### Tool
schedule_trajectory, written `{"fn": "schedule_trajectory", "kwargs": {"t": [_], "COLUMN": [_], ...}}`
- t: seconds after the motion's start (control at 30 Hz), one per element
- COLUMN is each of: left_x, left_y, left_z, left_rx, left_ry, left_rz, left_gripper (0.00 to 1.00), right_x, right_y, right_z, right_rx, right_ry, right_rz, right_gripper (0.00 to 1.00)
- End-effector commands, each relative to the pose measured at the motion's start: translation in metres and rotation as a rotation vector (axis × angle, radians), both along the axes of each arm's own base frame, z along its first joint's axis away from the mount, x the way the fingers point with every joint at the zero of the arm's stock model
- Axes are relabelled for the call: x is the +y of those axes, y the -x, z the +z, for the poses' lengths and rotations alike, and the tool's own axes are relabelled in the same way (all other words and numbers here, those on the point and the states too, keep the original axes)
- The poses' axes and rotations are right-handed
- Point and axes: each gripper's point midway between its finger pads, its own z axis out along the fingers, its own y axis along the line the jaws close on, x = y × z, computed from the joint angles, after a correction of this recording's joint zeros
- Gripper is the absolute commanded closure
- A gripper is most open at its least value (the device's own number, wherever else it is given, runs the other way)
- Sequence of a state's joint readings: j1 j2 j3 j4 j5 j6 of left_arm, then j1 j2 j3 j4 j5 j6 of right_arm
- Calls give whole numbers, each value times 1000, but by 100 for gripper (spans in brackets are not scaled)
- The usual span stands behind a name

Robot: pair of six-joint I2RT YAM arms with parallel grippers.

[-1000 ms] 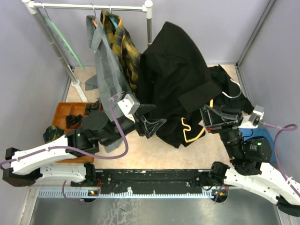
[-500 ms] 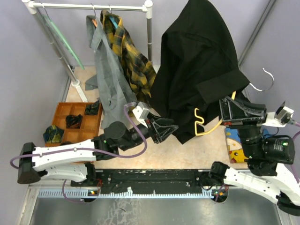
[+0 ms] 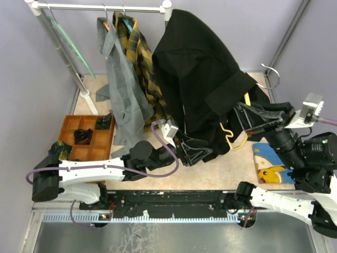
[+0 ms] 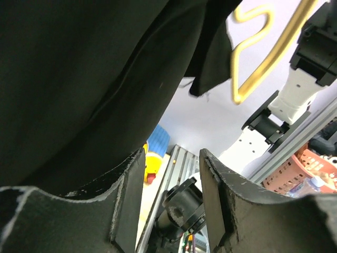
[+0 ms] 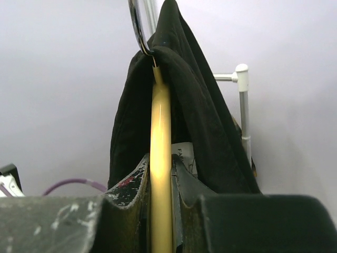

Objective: Place the shirt on the hanger

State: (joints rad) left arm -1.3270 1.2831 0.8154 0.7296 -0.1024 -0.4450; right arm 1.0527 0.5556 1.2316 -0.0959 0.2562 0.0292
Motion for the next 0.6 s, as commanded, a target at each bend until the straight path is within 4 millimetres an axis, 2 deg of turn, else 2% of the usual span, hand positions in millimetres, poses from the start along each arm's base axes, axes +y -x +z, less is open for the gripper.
{"fn": "schedule_trajectory", "kwargs": {"t": [0.0,0.23,0.57], "left_x": [1,5,-3], "left_y": [9,14,-2], "left_z": [32,42,43], "left_rx": [-34,-32,-9], "left_ry": [127,185,186], "left_rz": [-42,-67,7], "left_gripper": [46,37,31], "right_x": [-6,-4,-3], "right_y": [10,7,5], "right_z": [27,26,21], "right_rx": [-83,-85,-86], "right_ry": [-12,-42,-123], "right_rz": [9,1,13], "right_gripper": [100,100,100]}}
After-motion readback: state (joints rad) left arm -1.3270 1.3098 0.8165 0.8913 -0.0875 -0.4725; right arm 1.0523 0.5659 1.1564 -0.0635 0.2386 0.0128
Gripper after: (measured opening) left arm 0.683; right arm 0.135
